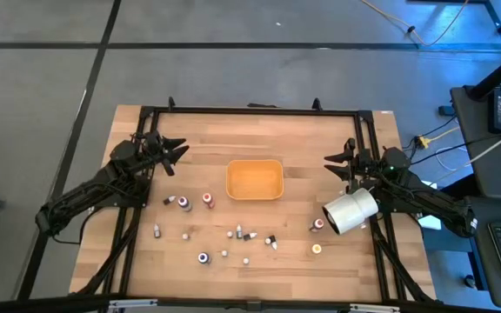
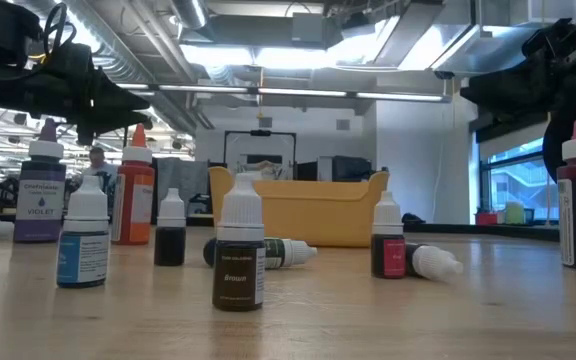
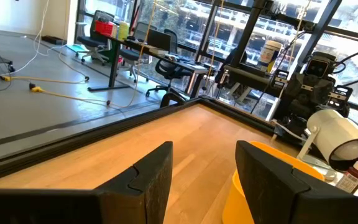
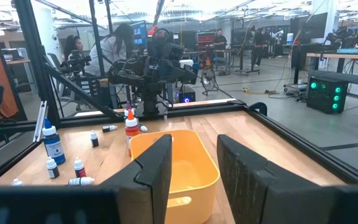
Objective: Pick & Place food coloring
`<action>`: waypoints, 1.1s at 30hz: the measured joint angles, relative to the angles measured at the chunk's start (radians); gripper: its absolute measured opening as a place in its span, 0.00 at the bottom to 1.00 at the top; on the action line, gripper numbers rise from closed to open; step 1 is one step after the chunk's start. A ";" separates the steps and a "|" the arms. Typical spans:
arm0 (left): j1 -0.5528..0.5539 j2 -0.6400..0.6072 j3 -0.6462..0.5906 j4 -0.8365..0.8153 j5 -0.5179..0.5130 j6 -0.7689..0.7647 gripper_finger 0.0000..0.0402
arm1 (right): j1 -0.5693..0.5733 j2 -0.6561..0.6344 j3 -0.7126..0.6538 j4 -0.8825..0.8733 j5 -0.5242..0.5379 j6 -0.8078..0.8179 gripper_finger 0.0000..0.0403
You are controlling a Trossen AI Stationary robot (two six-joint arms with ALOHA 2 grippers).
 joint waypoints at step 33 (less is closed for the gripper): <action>0.000 0.000 0.000 0.006 -0.018 0.052 0.43 | 0.000 0.000 0.000 0.000 0.000 0.001 0.33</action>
